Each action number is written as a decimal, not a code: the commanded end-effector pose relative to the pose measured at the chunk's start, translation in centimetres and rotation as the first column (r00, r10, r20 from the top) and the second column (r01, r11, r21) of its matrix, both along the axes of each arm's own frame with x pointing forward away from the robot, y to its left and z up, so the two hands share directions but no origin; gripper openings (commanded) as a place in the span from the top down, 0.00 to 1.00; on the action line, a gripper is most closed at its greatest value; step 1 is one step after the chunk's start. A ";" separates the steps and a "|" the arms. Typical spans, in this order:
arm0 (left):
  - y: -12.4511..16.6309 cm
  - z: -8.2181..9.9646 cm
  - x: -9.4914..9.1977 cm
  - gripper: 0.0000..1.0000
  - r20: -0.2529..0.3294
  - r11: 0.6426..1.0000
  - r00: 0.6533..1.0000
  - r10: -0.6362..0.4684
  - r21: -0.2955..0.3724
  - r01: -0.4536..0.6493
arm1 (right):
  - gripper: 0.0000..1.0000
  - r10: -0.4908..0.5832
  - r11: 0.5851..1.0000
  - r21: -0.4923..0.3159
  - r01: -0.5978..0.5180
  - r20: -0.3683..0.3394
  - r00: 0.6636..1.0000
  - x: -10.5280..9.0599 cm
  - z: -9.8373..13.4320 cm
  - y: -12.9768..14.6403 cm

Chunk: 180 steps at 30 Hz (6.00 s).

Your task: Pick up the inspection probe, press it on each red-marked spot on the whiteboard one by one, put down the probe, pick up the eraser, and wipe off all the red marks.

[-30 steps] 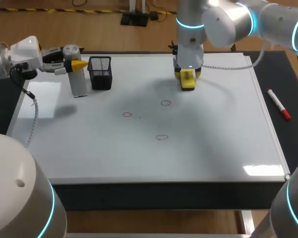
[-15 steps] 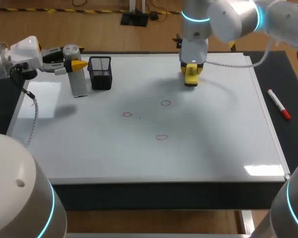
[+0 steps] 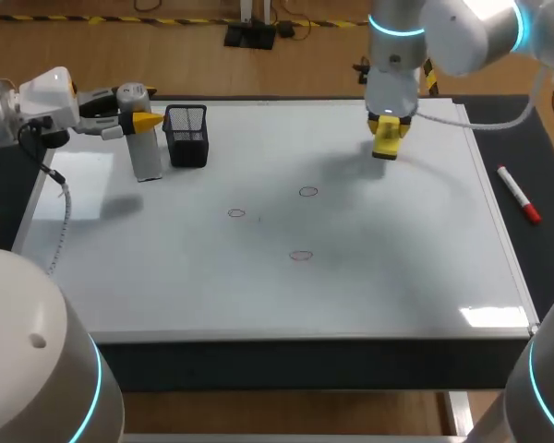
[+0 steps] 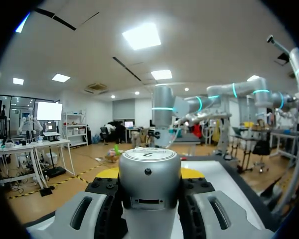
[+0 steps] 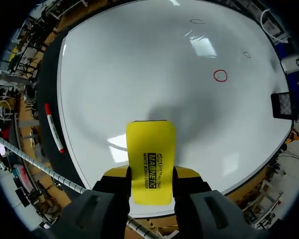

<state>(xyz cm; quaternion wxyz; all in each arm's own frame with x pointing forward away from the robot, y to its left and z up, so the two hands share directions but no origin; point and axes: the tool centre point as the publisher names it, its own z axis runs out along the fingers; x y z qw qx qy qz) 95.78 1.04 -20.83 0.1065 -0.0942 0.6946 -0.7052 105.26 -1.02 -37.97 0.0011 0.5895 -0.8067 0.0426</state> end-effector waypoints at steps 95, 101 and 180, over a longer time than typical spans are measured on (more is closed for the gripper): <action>-14.6 -4.3 -6.3 1.00 0.032 0.983 0.984 -0.175 -0.055 0.177 | 1.00 -0.162 0.986 0.048 0.163 -0.014 0.987 -5.6 -0.1 -7.6; -14.8 -4.7 -6.1 1.00 0.039 0.981 0.982 -0.182 -0.058 0.185 | 1.00 -0.162 0.986 0.048 0.163 -0.014 0.987 -5.6 -0.1 -7.6; -10.2 -0.9 -6.3 1.00 0.088 0.988 0.986 -0.142 -0.054 0.147 | 1.00 -0.162 0.986 0.048 0.163 -0.014 0.987 -5.6 -0.1 -7.6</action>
